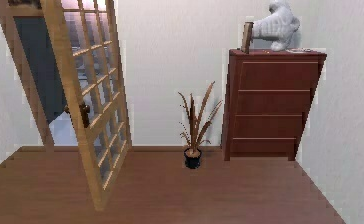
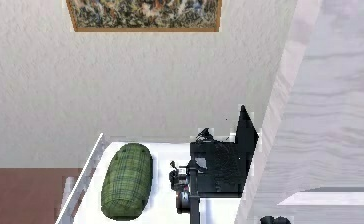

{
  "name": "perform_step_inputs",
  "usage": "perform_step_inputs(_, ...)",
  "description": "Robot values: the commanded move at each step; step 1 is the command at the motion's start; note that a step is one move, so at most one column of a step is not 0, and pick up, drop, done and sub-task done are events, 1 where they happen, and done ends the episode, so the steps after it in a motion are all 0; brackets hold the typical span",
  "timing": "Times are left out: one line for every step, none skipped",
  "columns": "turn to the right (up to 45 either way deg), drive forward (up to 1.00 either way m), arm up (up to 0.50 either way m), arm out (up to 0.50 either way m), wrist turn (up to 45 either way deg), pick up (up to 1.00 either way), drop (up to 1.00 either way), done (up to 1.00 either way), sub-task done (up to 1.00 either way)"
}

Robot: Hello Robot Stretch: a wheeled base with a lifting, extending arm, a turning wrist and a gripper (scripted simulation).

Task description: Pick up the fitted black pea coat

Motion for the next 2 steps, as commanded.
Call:
perform_step_inputs(0.0, 0.0, 0.1, 0.0, 0.0, 0.0, 0.0, 0.0, 0.0)
perform_step_inputs(0.0, 0.0, 0.0, 0.0, 0.0, 0.0, 0.0, 1.0, 0.0)
